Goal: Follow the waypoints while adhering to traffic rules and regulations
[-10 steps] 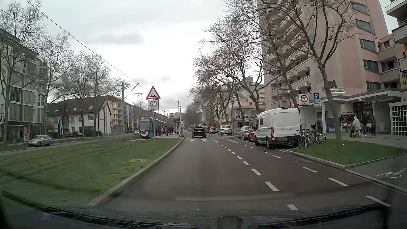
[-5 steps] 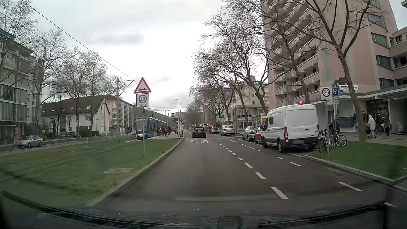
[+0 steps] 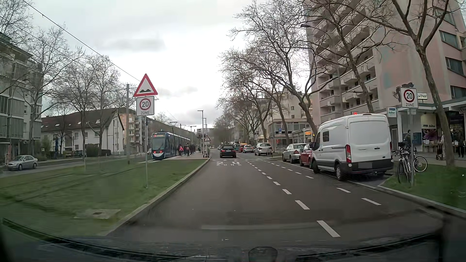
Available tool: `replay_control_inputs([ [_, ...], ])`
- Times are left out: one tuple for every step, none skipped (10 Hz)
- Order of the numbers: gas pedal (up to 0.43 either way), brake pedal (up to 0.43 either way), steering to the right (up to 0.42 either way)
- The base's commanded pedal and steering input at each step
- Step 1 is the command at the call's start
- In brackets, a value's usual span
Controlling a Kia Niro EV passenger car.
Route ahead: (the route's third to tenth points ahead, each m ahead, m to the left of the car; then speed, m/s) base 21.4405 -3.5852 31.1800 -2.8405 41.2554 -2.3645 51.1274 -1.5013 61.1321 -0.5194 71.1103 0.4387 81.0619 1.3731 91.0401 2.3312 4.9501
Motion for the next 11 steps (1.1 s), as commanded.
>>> replay_control_inputs([
  [0.02, 0.0, -0.009],
  [0.02, 0.0, -0.009],
  [0.02, 0.0, -0.009],
  [0.02, 0.0, -0.009],
  [0.02, 0.0, -0.009],
  [0.02, 0.0, -0.009],
  [0.02, 0.0, -0.009],
  [0.02, 0.0, -0.009],
  [0.02, 0.0, -0.009],
  [0.02, 0.0, -0.009],
  [0.02, 0.0, -0.01],
])
